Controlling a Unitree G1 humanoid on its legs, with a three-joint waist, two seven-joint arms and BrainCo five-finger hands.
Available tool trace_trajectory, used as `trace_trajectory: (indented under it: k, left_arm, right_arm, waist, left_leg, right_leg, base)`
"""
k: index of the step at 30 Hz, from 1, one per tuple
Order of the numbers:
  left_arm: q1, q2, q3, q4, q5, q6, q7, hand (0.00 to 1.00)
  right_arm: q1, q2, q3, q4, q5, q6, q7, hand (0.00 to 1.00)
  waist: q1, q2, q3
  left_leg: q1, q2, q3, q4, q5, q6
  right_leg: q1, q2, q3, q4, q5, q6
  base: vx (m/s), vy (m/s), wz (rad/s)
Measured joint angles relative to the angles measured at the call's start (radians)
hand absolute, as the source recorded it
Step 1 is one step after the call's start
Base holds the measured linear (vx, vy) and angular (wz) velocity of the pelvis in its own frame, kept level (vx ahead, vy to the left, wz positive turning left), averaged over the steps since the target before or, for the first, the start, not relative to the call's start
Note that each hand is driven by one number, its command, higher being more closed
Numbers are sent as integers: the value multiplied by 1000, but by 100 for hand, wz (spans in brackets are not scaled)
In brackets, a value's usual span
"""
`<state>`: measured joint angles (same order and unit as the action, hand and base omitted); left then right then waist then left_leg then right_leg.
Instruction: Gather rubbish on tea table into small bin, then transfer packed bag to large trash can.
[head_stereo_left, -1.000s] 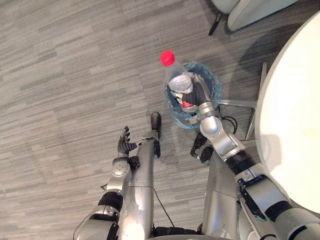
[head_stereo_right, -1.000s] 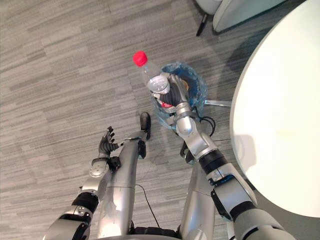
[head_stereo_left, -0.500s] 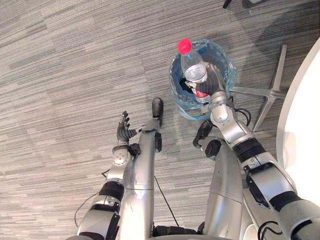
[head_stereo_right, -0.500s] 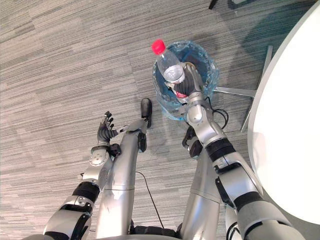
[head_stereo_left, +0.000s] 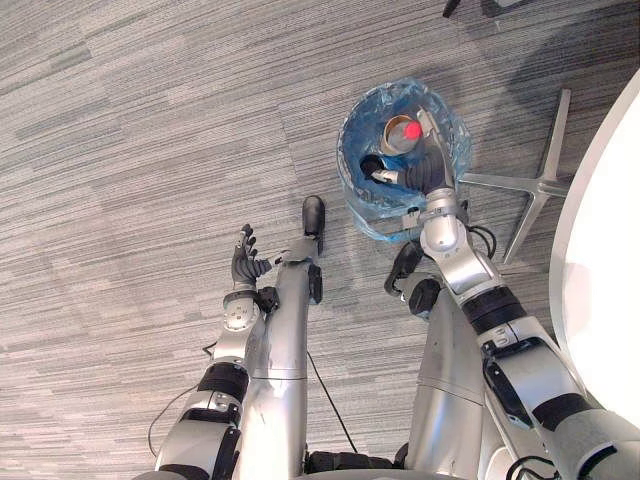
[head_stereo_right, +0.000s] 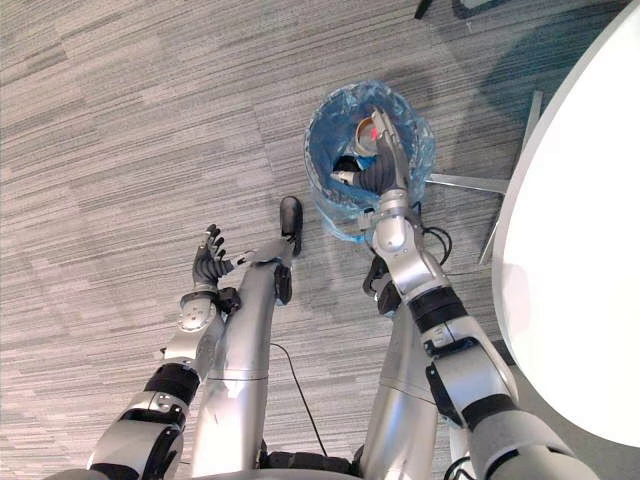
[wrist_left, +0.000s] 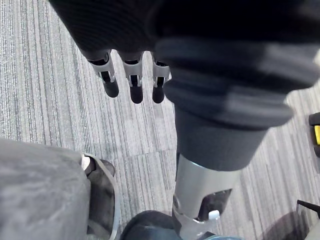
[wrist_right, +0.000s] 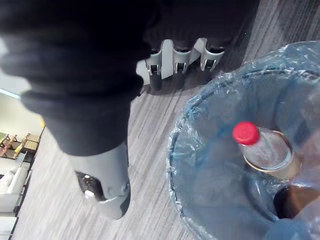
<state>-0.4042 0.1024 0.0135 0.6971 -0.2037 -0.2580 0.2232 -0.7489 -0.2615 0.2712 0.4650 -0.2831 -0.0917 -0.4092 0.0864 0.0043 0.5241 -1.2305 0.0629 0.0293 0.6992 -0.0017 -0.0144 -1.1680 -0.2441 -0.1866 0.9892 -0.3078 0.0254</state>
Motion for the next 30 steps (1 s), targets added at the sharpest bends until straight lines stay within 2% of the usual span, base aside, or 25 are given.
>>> trace_trajectory:
  k: [5,9,10,18,24,30]
  left_arm:
    - [9,0,31,1,1,14,1,0]
    - [12,-1,36,0,1,17,1,0]
    - [12,2,38,0,1,18,1,0]
    - [13,2,38,0,3,19,1,0]
    - [13,2,37,3,4,11,5,0]
    - [10,1,35,5,3,-8,20,0]
  right_arm:
    - [84,47,-1,-73,-17,-7,1,0]
    - [137,56,-1,-128,-43,-14,3,0]
    - [152,63,1,-145,-49,-17,3,0]
    - [174,54,37,-165,-204,-19,41,0]
    - [148,44,130,-34,-347,-13,44,0]
    - [91,35,150,101,-397,-2,43,0]
  waist:
    - [-18,-6,2]
    - [-18,-12,6]
    - [-17,-22,9]
    - [-18,-24,9]
    - [-17,-24,9]
    - [-16,-24,9]
  left_leg:
    - [20,4,1,-3,0,-1]
    - [36,7,3,-19,-1,-7]
    - [46,9,6,-25,1,-9]
    - [52,14,8,-34,10,-14]
    - [50,13,5,-43,10,-14]
    - [27,7,3,-62,19,-14]
  right_leg:
    - [21,4,-2,-3,0,1]
    - [27,11,4,-13,0,1]
    - [34,13,6,-15,0,1]
    - [39,18,2,-21,6,-9]
    - [40,19,-3,-29,6,-10]
    - [12,15,-6,-33,6,-10]
  base:
    - [-9,-12,-1]
    - [-28,-30,-5]
    - [0,0,0]
    - [-14,-27,-1]
    - [0,0,0]
    - [-7,-17,4]
